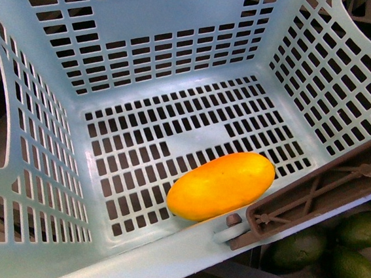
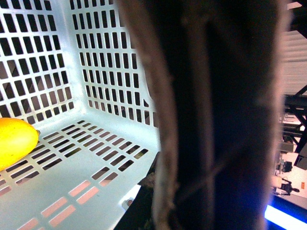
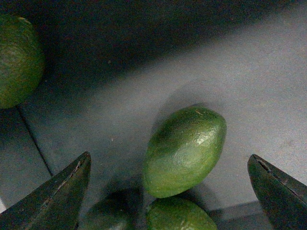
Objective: Pick mango and avocado into basket
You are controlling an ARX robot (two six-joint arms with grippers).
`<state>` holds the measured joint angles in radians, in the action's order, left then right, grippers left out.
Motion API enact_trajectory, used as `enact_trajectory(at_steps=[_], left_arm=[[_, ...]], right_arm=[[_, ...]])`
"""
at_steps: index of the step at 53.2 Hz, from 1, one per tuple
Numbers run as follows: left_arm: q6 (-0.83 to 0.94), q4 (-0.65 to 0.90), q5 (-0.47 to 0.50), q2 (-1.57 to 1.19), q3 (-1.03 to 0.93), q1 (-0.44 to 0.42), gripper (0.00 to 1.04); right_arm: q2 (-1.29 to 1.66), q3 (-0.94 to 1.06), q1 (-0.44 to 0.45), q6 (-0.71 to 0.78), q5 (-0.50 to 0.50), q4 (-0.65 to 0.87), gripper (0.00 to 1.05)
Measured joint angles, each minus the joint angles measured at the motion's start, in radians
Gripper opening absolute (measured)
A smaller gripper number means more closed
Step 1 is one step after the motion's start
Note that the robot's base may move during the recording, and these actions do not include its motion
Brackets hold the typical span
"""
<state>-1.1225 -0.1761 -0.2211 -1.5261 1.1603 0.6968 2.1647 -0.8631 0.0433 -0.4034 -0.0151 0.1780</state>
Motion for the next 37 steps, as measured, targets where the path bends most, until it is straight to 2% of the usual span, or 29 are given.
enact_trajectory(at_steps=[37], left_arm=[[0.0, 0.0, 0.003, 0.0, 0.0, 0.0, 0.05]], right_arm=[[0.215, -0.142, -0.028, -0.062, -0.014, 0.003, 0.96]])
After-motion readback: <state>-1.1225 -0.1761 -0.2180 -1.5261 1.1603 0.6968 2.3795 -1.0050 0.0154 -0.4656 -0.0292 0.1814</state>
